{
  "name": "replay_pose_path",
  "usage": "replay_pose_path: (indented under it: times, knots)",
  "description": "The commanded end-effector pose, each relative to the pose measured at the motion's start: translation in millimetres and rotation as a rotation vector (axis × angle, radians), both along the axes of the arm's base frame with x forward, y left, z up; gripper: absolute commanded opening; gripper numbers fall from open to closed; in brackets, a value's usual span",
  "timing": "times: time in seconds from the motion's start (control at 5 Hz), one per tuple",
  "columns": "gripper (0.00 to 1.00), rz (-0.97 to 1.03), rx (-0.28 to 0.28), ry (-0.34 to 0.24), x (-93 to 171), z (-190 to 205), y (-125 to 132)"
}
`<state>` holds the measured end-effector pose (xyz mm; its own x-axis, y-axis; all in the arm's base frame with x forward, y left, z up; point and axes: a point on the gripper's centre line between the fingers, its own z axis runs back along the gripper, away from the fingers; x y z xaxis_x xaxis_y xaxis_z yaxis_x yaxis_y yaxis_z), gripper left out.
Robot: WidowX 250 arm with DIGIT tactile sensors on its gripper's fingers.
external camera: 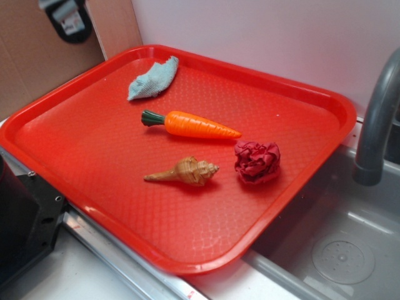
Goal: Grab the shell.
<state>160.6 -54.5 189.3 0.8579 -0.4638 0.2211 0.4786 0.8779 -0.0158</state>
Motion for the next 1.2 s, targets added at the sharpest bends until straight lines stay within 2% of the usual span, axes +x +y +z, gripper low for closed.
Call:
replay_pose_path:
  times: [0.0, 0.2, 0.4, 0.6, 1.0]
  knots:
    - [1.0, -0.185, 0.009, 0.008, 10, -43, -39]
    - [1.0, -0.221, 0.05, 0.027, 14, -69, -53]
    - [1.0, -0.25, 0.066, 0.064, 17, -95, -61]
    - [1.0, -0.262, 0.114, 0.104, 15, -122, -70]
    - [1.0, -0.196, 0.211, 0.167, 21, -165, -63]
